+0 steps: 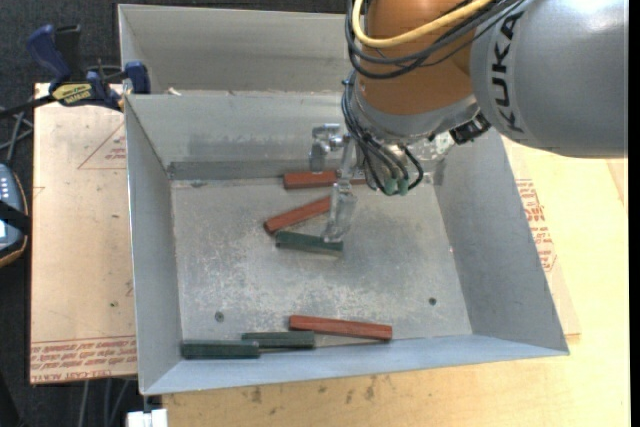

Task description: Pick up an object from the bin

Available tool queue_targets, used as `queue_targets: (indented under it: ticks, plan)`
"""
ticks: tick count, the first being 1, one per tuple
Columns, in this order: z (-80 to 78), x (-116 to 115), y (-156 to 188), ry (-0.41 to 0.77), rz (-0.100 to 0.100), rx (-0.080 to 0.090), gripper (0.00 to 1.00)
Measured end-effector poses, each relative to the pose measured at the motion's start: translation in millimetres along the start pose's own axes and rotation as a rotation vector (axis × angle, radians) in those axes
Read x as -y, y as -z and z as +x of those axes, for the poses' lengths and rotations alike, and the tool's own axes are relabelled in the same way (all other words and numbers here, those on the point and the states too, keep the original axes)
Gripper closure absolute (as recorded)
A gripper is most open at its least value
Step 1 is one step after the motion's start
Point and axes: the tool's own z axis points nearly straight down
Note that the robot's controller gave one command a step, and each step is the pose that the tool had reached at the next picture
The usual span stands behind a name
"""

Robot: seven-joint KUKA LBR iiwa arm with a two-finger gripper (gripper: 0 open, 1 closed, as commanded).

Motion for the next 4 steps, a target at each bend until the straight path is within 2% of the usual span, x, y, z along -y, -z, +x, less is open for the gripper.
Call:
queue_targets:
  ticks: [1, 2, 3, 4]
  plan:
    - [4.7, -8, -53, -0.048, -0.001, 0.006, 0.00]
    - [5.6, -19, -120, -0.103, -0.001, 0.004, 0.00]
    - [-43.9, 18, -173, 0.021, 0.000, 0.002, 1.00]
    - [-43.9, 18, -173, 0.021, 0.000, 0.002, 1.00]
